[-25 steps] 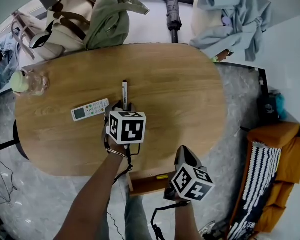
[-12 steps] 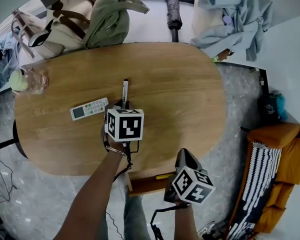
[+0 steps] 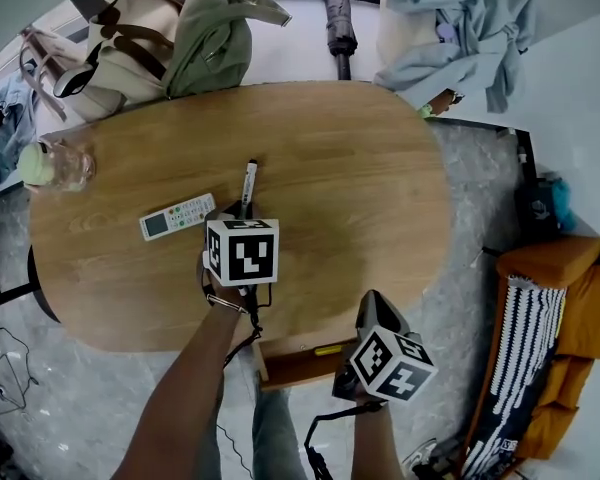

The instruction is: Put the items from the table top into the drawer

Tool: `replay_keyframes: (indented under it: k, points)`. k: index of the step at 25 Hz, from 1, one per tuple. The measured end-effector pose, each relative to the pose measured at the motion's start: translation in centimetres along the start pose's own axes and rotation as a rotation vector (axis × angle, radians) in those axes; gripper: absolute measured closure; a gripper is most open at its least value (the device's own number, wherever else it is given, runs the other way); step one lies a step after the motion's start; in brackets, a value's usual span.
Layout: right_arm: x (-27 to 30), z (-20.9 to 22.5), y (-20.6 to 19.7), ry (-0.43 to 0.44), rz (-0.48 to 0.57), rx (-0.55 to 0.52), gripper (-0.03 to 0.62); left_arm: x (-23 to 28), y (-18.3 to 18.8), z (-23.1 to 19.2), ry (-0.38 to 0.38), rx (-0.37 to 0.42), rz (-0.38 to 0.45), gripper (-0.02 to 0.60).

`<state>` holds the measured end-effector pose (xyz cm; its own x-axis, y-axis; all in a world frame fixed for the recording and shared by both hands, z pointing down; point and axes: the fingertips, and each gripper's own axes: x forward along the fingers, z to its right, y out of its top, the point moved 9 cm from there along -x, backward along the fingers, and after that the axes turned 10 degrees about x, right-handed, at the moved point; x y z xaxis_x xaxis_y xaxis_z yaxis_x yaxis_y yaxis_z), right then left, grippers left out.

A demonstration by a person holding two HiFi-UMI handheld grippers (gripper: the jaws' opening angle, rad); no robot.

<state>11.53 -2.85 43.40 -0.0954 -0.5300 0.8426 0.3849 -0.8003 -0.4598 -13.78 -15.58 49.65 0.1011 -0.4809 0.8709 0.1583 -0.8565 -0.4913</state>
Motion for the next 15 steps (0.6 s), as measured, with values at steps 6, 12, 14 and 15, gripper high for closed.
replay_keyframes:
  k: [6, 12, 14, 15]
  points:
    - [-0.5, 0.3, -0.2, -0.011, 0.022, 0.03, 0.589, -1.4, -0.5, 0.2, -0.018, 0.002, 0.026, 0.52]
    - [-1.5, 1.1, -1.5, -0.05, 0.02, 0.026, 0.589, -2.8, -1.0, 0.2, -0.029, 0.031, 0.049, 0.52]
    - [-2.1, 1.4, -2.0, -0.064, 0.018, 0.035, 0.589, -3.5, -1.2, 0.4, -0.036, 0.048, 0.054, 0.52]
    - [-2.4, 1.6, -2.2, -0.068, 0.02, 0.041, 0.589, -3.9, -1.3, 0.5, -0.04, 0.059, 0.057, 0.52]
